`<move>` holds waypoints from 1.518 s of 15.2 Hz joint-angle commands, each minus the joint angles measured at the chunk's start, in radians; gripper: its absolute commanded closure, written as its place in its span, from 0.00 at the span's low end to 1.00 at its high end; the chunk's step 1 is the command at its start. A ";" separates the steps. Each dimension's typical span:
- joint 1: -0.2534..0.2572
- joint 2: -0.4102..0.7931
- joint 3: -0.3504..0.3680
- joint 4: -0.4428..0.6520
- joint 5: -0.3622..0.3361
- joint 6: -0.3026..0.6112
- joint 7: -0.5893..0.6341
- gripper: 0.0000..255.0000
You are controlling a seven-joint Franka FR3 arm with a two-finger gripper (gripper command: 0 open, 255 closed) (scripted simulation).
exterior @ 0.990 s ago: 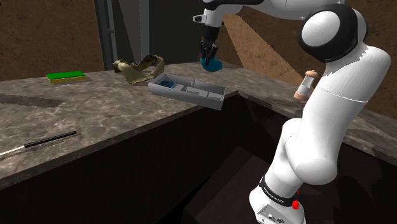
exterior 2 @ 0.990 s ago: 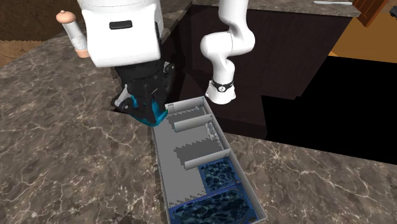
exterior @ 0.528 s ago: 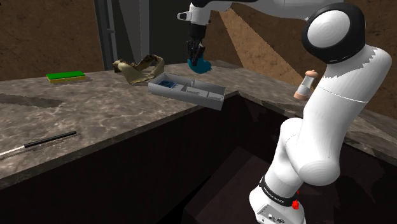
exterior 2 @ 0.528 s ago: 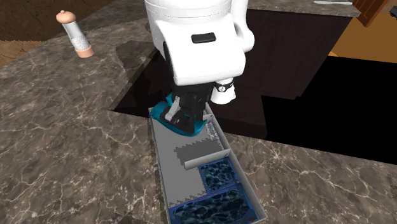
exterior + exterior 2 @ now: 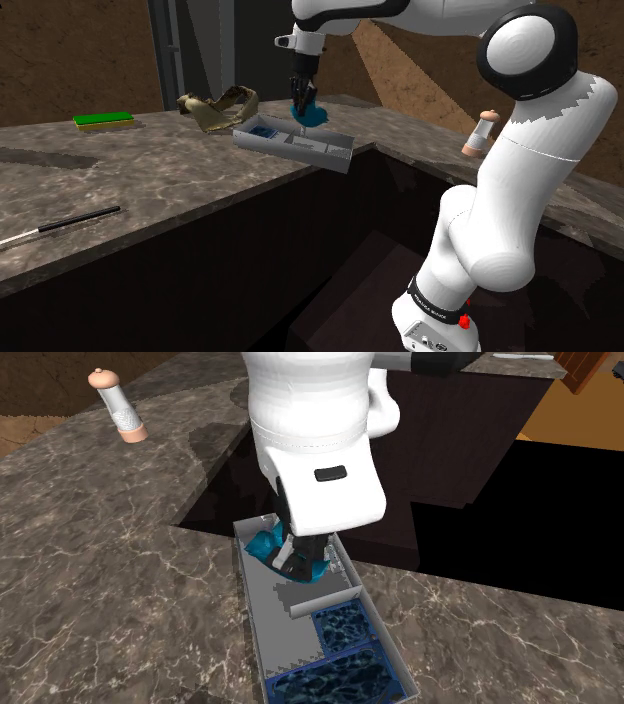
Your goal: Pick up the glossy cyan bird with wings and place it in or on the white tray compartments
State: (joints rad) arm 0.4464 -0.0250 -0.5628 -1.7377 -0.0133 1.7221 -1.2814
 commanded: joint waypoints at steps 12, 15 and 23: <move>0.000 -0.006 0.001 -0.088 -0.003 0.083 0.003 1.00; 0.000 -0.007 0.002 -0.089 -0.004 0.084 0.004 0.00; 0.000 0.002 0.001 0.048 0.001 -0.045 0.000 0.00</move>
State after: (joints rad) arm 0.4462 -0.0257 -0.5618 -1.7243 -0.0134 1.7103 -1.2806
